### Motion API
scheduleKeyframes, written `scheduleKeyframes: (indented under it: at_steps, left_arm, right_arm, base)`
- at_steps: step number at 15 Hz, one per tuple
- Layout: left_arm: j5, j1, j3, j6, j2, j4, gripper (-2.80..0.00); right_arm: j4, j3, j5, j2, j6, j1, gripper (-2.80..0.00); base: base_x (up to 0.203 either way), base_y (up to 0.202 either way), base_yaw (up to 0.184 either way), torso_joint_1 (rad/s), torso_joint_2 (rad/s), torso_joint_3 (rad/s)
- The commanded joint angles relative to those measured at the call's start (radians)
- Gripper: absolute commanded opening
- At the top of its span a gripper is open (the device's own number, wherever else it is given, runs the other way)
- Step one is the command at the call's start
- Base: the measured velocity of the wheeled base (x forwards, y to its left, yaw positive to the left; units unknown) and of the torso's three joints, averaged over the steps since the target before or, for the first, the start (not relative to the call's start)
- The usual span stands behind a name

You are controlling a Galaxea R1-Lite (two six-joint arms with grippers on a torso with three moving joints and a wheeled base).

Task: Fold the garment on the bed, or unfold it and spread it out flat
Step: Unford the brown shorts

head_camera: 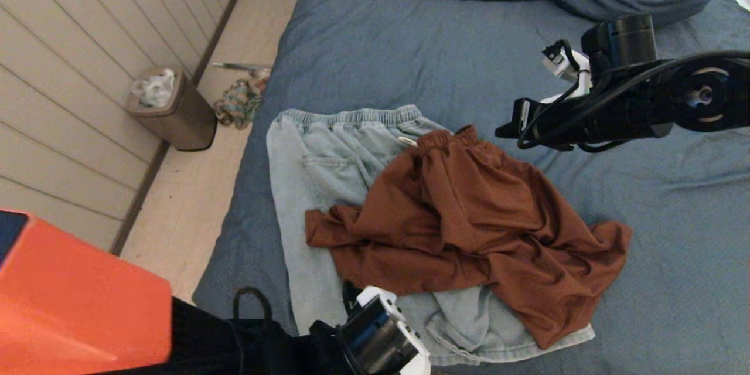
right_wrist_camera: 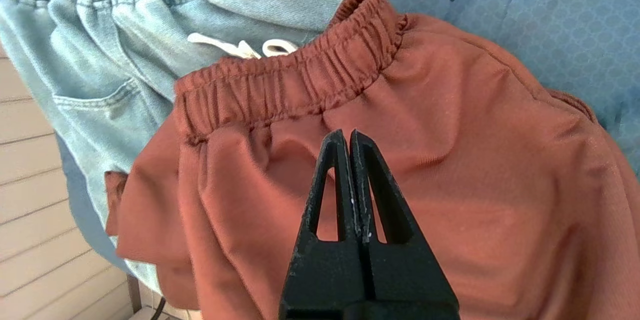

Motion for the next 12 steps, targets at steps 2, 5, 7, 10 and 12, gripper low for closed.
scheduleKeyframes:
  at_steps: [2, 5, 7, 10, 12]
  left_arm:
    - [0.083, 0.075, -0.1, 0.048, 0.108, -0.037, 0.0]
    - [0.103, 0.205, -0.21, 0.074, 0.101, -0.037, 0.0]
    - [0.11, 0.285, -0.264, 0.09, 0.1, -0.032, 0.0]
    - [0.11, 0.309, -0.292, 0.107, 0.11, -0.033, 0.0]
    - [0.108, 0.308, -0.308, 0.107, 0.117, -0.026, 0.0]
  right_arm:
    - [0.002, -0.01, 0.001, 0.018, 0.001, -0.002, -2.8]
    - [0.004, -0.018, 0.001, 0.034, 0.001, -0.002, -2.8]
    - [0.002, -0.018, 0.001, 0.044, 0.002, 0.0, -2.8]
    - [0.001, -0.018, 0.003, 0.055, 0.003, 0.0, -2.8]
    - [0.001, -0.018, 0.003, 0.058, 0.004, 0.0, -2.8]
  base:
    - [0.0, 0.0, 0.0, 0.0, 0.0, 0.0]
    - [0.0, 0.0, 0.0, 0.0, 0.0, 0.0]
    - [0.0, 0.0, 0.0, 0.0, 0.0, 0.0]
    - [0.0, 0.0, 0.0, 0.0, 0.0, 0.0]
    - [0.0, 0.0, 0.0, 0.0, 0.0, 0.0]
